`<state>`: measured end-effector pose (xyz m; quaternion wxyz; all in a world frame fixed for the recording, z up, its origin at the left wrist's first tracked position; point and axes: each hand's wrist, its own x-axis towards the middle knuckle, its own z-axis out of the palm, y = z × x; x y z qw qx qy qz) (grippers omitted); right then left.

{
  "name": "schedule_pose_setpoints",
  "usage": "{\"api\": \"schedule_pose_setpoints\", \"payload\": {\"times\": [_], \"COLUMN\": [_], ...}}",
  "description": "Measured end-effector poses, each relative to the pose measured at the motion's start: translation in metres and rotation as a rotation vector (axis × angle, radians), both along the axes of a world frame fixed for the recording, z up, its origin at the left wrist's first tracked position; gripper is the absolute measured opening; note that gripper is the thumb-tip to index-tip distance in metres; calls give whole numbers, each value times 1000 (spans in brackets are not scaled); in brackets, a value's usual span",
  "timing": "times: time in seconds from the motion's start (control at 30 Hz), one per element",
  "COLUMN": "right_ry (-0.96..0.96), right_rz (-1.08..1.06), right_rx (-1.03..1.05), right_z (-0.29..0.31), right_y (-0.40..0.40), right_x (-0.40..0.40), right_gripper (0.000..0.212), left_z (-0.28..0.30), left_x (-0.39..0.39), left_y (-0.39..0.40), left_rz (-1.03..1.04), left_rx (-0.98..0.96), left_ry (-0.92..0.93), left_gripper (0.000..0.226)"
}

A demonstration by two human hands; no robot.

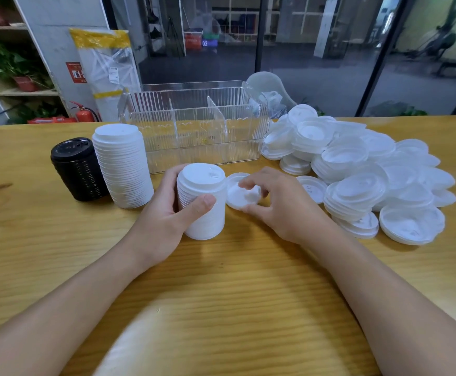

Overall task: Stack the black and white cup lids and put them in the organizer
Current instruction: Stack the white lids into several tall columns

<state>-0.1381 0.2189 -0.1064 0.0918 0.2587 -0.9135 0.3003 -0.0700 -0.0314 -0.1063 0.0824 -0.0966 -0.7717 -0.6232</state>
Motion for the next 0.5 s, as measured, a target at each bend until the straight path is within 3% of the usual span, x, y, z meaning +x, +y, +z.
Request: {"api": "schedule_pose_setpoints", "payload": {"times": [0.1, 0.23, 0.5], "right_ry": [10, 36, 290], "right_rz": [-23, -6, 7], "right_rx": [64, 115, 217], "right_z": [0, -6, -7], "right_y": [4, 4, -13], "right_x": [-5, -9, -6], "right_gripper": [35, 22, 6], "left_z": [0, 0, 1], "left_x": [-1, 0, 1], "left_y": [-1, -1, -1], "left_rz": [-6, -11, -16], "left_rx": [1, 10, 8], "left_ry": [3, 9, 11], "left_gripper": [61, 61, 61]}}
